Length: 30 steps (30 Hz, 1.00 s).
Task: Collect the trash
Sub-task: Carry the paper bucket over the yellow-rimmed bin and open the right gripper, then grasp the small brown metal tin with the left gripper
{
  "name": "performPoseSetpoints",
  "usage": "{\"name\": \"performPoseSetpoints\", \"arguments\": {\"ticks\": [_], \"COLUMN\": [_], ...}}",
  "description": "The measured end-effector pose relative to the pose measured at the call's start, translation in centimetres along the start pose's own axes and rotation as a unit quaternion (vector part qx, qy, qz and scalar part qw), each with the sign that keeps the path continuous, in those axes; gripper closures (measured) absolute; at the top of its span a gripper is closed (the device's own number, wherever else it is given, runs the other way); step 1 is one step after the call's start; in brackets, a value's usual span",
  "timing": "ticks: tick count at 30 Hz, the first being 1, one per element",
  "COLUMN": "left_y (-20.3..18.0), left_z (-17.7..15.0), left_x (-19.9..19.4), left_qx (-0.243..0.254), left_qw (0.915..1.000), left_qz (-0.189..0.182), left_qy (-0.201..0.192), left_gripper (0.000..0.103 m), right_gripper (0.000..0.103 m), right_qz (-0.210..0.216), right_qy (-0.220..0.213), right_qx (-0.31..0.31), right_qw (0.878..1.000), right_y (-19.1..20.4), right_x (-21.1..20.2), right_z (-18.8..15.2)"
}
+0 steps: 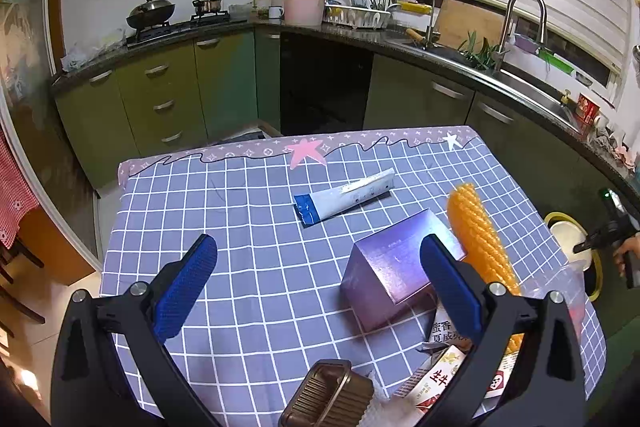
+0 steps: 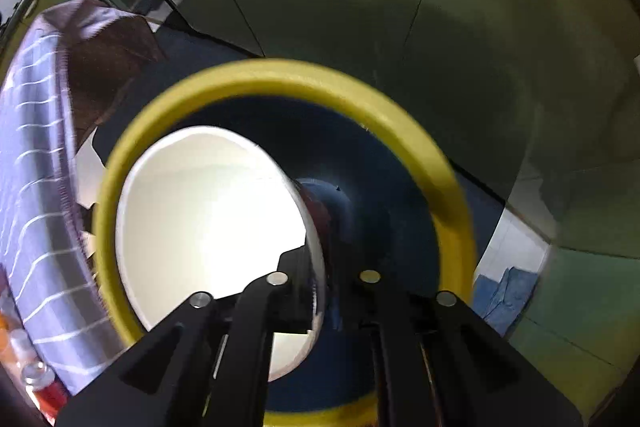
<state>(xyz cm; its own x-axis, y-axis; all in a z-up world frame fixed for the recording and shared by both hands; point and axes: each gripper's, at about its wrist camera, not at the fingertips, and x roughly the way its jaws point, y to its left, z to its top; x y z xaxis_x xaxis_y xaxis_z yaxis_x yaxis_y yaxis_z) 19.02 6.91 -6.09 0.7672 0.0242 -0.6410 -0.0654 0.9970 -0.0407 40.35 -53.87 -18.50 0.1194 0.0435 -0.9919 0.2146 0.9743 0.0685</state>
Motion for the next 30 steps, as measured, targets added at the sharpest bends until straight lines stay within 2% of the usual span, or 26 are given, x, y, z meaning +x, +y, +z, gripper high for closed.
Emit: {"name": "performPoseSetpoints", "arguments": {"ticks": [4,9,11,16,18,20,27,29,30], "left_y": [0.0,-0.1,-0.1,-0.1,-0.1,-0.1,-1.1,-1.2,-1.1], "left_z": [0.0,0.0,-0.1,-1.7,-2.5,-3.4,-5.3,-5.6,-5.6], "left_x": [0.3,0.2,-0.3,-1.6,-1.9,-2.2,-1.3,-0.6,-0.3], "left_qx": [0.0,0.0,0.002,0.034,0.05,0.068,0.123,0.13,0.131], "left_qw": [1.0,0.9999,0.9997,0.9965,0.9942,0.9915,0.9831,0.9815,0.9809], "left_qz": [0.002,-0.001,-0.008,-0.029,-0.032,-0.033,-0.017,-0.016,-0.016], "left_qy": [0.004,0.012,0.022,0.07,0.089,0.106,0.135,0.14,0.143], "left_gripper": [0.006,0.006,0.006,0.006,0.006,0.006,0.006,0.012,0.021], "right_gripper": [0.074,0.073,0.068,0.068,0.068,0.068,0.068,0.068,0.068], "right_qz": [-0.01,0.001,0.008,0.023,0.025,0.028,0.032,0.034,0.035], "right_qy": [0.003,-0.016,-0.024,-0.026,-0.027,-0.028,-0.028,-0.028,-0.028], "right_qx": [0.0,-0.015,-0.023,-0.038,-0.04,-0.041,-0.056,-0.061,-0.062], "right_qw": [1.0,1.0,0.999,0.999,0.999,0.998,0.998,0.997,0.997], "right_y": [1.5,3.2,3.9,4.4,3.8,1.5,2.0,2.3,2.5], "right_x": [1.3,-0.3,-1.0,-1.8,-1.9,-2.0,-2.3,-2.5,-2.6], "right_z": [1.1,1.3,1.1,-0.4,-1.7,-3.0,-4.1,-4.4,-4.4]}}
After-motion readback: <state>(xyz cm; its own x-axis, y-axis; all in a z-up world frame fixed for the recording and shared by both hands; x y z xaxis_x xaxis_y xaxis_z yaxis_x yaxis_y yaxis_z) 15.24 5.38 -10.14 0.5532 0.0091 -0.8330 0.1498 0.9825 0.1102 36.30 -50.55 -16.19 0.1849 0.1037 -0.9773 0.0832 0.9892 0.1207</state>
